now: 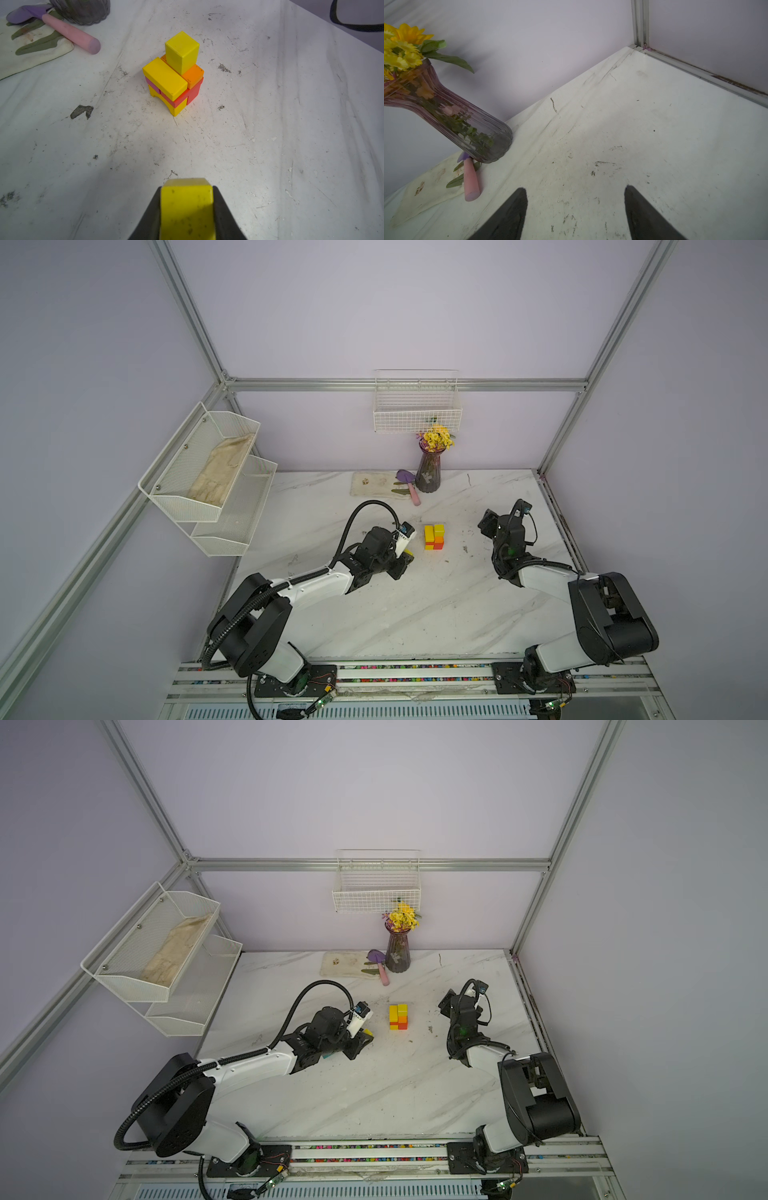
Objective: Build the wood block tower
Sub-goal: 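Carry the small yellow cube toward the stack with the left gripper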
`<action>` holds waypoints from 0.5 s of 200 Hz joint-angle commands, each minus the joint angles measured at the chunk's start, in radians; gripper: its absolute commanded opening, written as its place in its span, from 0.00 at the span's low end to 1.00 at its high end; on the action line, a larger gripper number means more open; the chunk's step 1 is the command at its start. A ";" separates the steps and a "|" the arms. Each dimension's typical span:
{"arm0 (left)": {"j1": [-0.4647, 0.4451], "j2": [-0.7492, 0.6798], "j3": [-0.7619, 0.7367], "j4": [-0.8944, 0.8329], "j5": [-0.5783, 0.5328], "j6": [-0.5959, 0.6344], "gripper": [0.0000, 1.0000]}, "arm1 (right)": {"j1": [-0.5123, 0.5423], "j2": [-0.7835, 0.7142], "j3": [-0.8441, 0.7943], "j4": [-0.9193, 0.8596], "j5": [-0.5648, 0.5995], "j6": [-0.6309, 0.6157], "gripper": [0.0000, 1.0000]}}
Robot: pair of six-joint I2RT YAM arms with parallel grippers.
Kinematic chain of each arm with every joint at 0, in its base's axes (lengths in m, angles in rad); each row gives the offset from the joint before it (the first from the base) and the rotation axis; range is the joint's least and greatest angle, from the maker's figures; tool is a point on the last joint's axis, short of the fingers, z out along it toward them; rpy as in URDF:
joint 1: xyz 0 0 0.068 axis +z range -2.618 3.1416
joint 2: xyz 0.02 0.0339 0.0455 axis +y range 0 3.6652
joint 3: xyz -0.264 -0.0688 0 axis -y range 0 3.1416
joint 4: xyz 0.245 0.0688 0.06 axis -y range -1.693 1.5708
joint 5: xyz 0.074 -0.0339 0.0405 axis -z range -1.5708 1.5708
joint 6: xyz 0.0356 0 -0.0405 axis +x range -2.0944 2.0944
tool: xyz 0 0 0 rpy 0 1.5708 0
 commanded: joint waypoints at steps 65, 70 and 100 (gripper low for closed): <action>0.153 0.160 0.386 -0.201 0.448 0.525 0.00 | -0.001 -0.079 -0.042 0.032 -0.019 -0.017 0.85; 0.159 0.176 0.404 -0.202 0.456 0.551 0.00 | -0.002 -0.084 -0.046 0.034 -0.022 -0.017 0.85; 0.161 0.287 0.543 -0.295 0.470 0.660 0.00 | -0.002 -0.098 -0.063 0.055 -0.028 -0.023 0.90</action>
